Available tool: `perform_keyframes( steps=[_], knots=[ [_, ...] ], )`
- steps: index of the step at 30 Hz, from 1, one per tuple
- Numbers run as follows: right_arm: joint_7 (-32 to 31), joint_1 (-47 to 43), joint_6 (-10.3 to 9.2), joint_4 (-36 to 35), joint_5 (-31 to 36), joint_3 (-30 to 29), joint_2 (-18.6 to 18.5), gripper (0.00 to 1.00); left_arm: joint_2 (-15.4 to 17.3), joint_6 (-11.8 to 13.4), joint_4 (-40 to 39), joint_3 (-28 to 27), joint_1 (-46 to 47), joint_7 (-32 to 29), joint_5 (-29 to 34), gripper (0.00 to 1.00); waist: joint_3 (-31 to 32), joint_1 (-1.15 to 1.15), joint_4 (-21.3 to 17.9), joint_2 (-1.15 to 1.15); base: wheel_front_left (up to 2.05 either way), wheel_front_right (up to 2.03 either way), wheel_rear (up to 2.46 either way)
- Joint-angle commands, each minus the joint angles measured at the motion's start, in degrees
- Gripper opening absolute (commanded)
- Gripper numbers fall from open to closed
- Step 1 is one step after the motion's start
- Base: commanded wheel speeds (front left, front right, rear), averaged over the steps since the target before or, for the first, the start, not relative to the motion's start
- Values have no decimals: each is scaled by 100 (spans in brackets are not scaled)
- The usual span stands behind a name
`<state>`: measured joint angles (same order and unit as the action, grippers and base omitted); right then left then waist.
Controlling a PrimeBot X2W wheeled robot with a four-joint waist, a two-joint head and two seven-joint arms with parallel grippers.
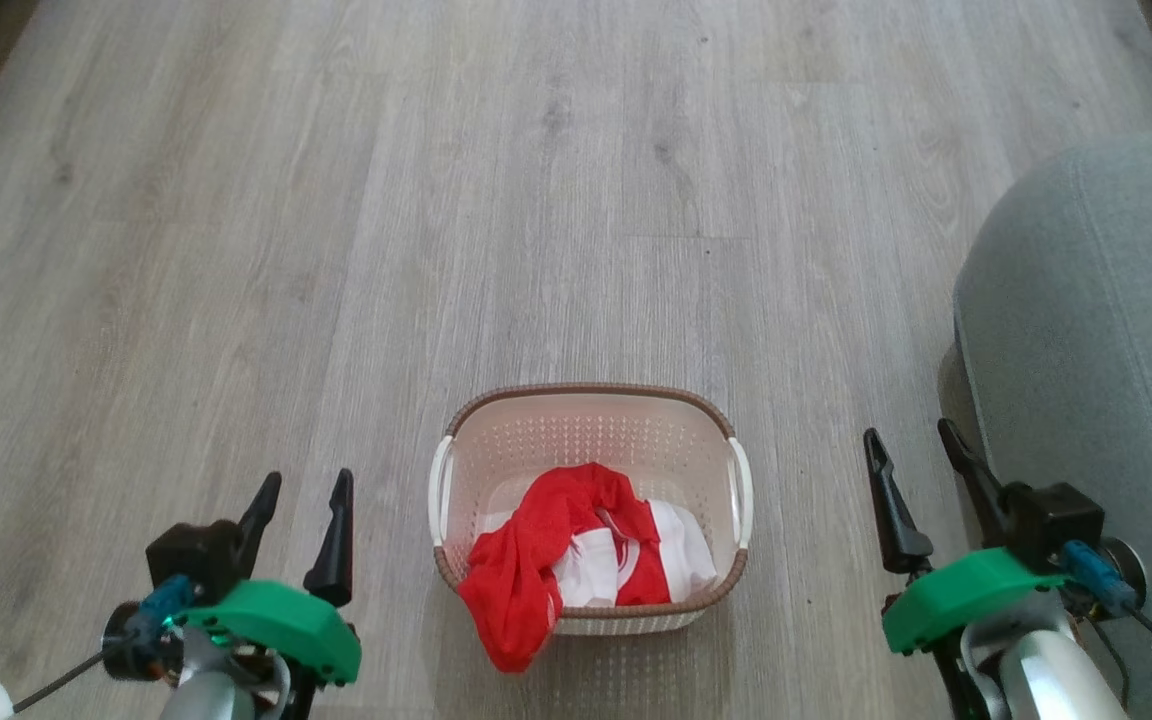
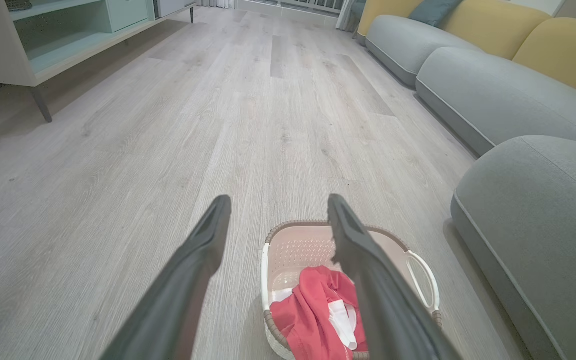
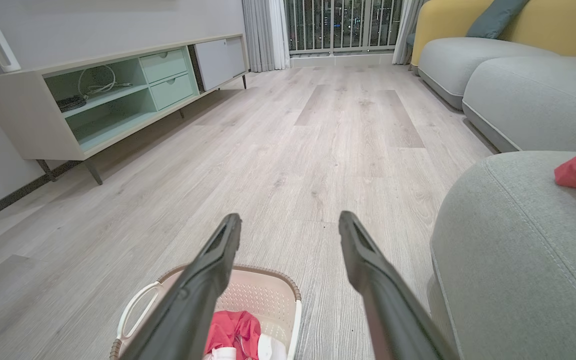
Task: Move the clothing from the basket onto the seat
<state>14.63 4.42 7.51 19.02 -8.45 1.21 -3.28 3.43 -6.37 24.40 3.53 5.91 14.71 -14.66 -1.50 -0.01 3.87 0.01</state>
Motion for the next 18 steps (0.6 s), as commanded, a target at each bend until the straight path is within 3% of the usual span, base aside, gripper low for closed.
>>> perform_keyframes(
  steps=[1,18],
  knots=[
    [37,110,-2,-138,59,148,19,100,3,-14,-172,-213,181,29,55,100,47,1,46,-1,0,0,0],
    [37,112,-2,-63,70,211,36,100,-48,-90,-223,-293,188,29,182,100,-48,1,-135,-1,0,0,0]
  ],
)
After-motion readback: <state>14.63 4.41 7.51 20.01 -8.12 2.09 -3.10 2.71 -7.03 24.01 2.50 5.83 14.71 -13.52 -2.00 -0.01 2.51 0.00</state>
